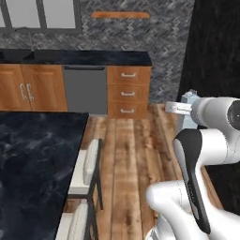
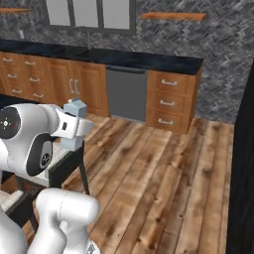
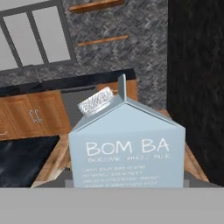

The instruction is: Take a sugar cube from the saucer and place it inside the coffee. Then, grab milk from the fridge and place it next to the coffee on the counter to sweeten the coffee.

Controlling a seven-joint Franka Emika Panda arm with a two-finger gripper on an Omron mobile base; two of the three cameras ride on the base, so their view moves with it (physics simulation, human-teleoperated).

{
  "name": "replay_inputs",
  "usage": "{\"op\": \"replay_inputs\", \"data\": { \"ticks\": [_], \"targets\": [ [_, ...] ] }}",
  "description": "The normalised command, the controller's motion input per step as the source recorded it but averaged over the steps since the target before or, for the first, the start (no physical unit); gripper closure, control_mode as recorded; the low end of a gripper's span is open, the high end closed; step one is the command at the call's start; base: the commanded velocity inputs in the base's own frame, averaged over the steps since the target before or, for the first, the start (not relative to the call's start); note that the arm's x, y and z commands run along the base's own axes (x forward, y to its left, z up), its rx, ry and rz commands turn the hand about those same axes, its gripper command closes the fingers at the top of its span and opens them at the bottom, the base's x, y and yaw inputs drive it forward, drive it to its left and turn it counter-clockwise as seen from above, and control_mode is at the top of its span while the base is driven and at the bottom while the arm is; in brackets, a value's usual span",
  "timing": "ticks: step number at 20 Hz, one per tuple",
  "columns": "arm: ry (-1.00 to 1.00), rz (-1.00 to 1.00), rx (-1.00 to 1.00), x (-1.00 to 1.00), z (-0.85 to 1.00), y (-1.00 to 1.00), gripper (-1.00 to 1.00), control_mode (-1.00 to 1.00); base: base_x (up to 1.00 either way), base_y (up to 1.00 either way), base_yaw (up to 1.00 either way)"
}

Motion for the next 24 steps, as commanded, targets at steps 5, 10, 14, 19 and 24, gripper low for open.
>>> {"op": "replay_inputs", "data": {
  "ticks": [5,10,14,19,24],
  "targets": [
    [0.0,0.0,0.0,0.0,0.0,0.0,1.0,1.0,1.0,-0.55,0.1],
    [0.0,0.0,0.0,0.0,0.0,0.0,1.0,1.0,1.0,-0.38,0.19],
    [0.0,0.0,0.0,0.0,0.0,0.0,1.0,1.0,1.0,-0.22,0.43],
    [0.0,0.0,0.0,0.0,0.0,0.0,1.0,1.0,1.0,-0.24,0.46],
    [0.0,0.0,0.0,0.0,0.0,0.0,1.0,1.0,1.0,-0.28,0.46]
  ]
}}
